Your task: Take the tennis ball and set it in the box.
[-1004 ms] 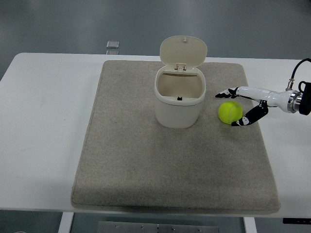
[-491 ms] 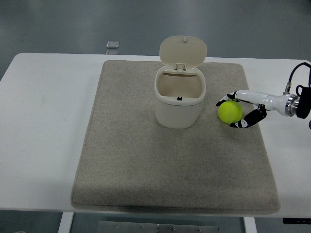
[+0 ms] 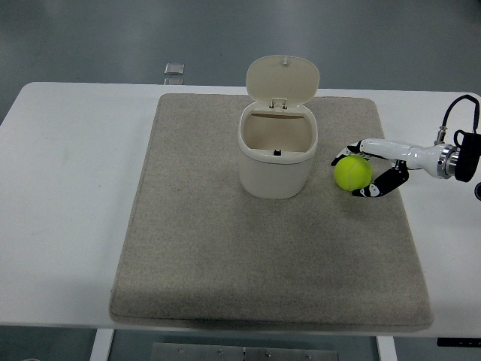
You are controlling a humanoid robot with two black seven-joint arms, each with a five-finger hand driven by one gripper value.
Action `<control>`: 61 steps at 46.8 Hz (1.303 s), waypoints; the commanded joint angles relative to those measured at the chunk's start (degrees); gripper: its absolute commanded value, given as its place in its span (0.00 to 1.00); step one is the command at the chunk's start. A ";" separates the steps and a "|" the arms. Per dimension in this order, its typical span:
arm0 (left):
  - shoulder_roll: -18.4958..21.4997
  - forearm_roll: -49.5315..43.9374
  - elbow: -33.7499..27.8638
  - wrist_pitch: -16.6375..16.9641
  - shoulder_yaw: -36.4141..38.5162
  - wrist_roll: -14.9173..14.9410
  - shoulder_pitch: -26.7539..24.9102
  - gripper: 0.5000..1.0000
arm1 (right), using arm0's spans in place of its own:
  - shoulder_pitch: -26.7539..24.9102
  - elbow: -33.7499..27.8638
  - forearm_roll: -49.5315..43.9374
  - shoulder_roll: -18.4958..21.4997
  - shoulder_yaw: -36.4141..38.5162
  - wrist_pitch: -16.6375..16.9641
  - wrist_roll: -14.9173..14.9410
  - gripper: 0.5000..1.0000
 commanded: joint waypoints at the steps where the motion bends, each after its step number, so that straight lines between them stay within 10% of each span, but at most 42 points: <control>1: 0.00 0.00 -0.01 0.00 0.01 0.00 0.00 0.99 | 0.09 0.09 0.08 -0.09 0.02 0.06 0.09 0.14; 5: 0.00 0.00 -0.01 0.00 0.01 0.00 0.00 0.99 | 0.09 0.44 0.17 -0.18 0.02 0.24 0.35 0.00; 36: 0.00 0.00 -0.01 0.00 -0.08 0.08 0.00 0.99 | 6.50 5.10 1.05 -9.23 0.02 4.98 9.66 0.00; 61: 0.00 0.00 -0.01 0.00 0.01 0.00 0.00 0.99 | 14.50 11.69 5.09 -9.23 1.08 9.81 13.10 0.00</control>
